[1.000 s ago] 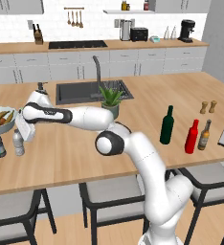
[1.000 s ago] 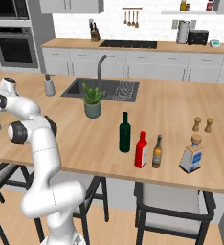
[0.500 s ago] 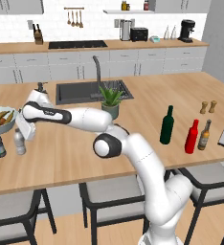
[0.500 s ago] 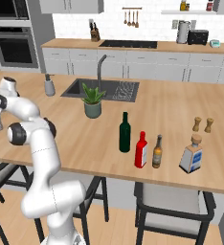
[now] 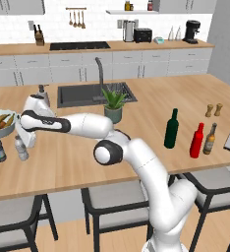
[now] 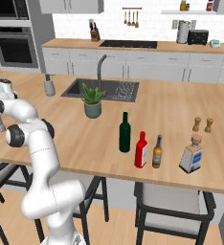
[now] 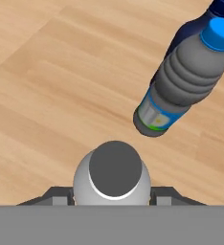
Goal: Move the plastic bottles in the middle to the plastics group, and the glass bottles in the middle to the glass group.
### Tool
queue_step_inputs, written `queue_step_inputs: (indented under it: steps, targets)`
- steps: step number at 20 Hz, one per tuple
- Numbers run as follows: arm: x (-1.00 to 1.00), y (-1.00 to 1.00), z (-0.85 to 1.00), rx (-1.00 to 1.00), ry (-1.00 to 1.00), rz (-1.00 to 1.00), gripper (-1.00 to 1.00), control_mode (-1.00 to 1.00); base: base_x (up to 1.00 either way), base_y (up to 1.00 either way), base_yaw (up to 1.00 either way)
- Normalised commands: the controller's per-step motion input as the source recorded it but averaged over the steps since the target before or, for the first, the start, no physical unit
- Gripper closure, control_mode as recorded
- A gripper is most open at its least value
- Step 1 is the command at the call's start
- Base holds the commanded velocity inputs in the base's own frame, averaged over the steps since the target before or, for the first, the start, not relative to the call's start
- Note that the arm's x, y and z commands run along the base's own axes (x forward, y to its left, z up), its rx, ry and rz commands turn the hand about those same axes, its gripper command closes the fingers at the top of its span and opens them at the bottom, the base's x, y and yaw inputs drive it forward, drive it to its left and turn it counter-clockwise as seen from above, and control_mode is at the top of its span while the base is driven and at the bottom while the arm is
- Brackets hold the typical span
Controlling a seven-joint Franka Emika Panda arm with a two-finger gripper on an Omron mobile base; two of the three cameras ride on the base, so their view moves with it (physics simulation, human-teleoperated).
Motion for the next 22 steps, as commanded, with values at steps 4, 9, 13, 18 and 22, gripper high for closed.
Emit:
queue_step_inputs:
  steps: [4,9,13,18,22]
  targets:
    - [0.00,-0.03,0.00,0.00,0.00,0.00,1.00,-1.00,0.00,0.00,0.00]
    - [0.03,-0.27,-0.15,0.05,0.00,0.00,1.00,-1.00,0.00,0.00,0.00]
    - [0.00,-0.14,-0.27,0.01,0.00,0.00,1.00,-1.00,0.00,0.00,0.00]
    - [0.00,-0.02,-0.13,0.00,0.00,0.00,1.00,-1.00,0.00,0.00,0.00]
    - [0.00,0.00,0.00,0.00,0.00,0.00,1.00,-1.00,0.00,0.00,0.00]
